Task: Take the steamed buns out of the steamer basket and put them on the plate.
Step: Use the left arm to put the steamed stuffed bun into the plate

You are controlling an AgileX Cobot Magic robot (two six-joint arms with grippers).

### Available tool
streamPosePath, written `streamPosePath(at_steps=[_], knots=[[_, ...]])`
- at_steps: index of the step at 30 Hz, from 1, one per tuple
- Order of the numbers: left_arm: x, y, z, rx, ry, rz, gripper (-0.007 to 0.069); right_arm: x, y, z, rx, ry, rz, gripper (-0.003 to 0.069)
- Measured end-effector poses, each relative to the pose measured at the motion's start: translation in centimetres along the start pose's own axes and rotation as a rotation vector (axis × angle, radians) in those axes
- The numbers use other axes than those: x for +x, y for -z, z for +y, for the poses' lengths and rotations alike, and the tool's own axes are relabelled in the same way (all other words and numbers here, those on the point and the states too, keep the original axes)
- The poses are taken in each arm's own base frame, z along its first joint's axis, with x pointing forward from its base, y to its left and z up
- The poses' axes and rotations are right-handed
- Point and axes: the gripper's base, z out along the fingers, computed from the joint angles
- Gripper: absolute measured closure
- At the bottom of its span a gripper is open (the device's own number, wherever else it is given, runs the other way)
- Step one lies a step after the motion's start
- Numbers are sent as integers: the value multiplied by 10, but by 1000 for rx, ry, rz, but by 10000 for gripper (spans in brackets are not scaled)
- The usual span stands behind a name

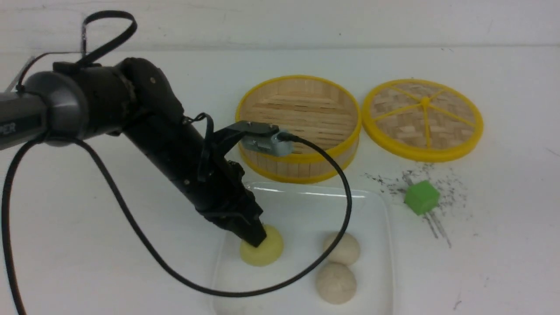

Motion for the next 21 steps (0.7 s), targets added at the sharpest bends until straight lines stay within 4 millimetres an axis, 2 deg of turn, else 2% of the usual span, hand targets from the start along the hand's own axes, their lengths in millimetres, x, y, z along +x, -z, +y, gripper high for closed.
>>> streamPosePath(at_steps=[6,11,13,16,19,21], knots=[[-2,-15,9,8,-13,-6,602,0,0,0,-1,0,0,365],[-4,-17,8,35,-24,-29,577,0,0,0,-1,0,0,365],[-4,-17,8,37,-24,-30,536,0,0,0,-1,0,0,365],[-4,-17,7,48,-26,-21,403,0,0,0,-1,0,0,365],[-3,-17,7,51,-25,-18,315,0,0,0,-1,-1,-1,365],[-3,-17,6,55,-15,-14,222,0,0,0,-1,-1,-1,365]])
